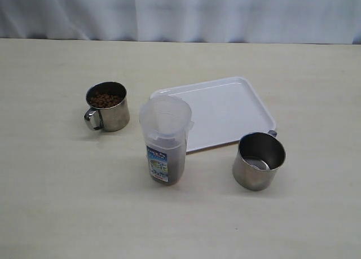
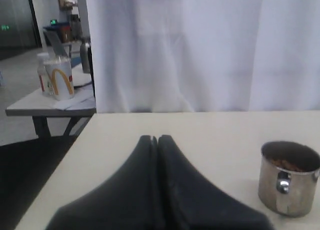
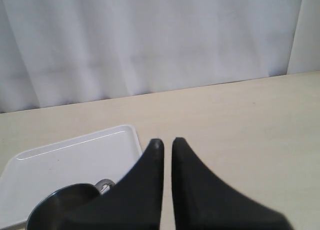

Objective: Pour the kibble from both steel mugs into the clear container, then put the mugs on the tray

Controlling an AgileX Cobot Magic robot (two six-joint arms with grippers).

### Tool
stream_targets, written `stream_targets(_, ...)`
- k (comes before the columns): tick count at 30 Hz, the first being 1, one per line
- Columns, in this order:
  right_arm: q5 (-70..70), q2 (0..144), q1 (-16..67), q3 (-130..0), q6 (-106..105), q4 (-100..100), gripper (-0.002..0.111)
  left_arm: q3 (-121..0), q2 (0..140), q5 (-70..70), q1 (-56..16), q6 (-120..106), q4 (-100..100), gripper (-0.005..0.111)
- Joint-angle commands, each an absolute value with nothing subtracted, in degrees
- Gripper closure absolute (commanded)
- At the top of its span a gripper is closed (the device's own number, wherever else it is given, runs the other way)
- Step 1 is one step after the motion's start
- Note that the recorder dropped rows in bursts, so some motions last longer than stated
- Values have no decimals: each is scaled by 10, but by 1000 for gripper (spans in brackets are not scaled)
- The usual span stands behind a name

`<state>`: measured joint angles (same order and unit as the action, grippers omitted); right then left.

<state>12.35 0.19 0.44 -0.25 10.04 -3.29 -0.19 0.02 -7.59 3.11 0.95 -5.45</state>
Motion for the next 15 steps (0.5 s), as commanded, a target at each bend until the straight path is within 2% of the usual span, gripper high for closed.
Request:
stream_targets(1,127,0,1,0,97,-33,104,0,0,-26,26,7,-60,107)
stream_targets(5,127,0,1,0,97,-33,104,0,0,0,26,7,-54,107)
stream_targets(12,127,0,1,0,97,-33,104,0,0,158,26,48,-56,107)
stream_targets(15,127,0,1,0,97,-33,104,0,55,190,26,107,-132,107)
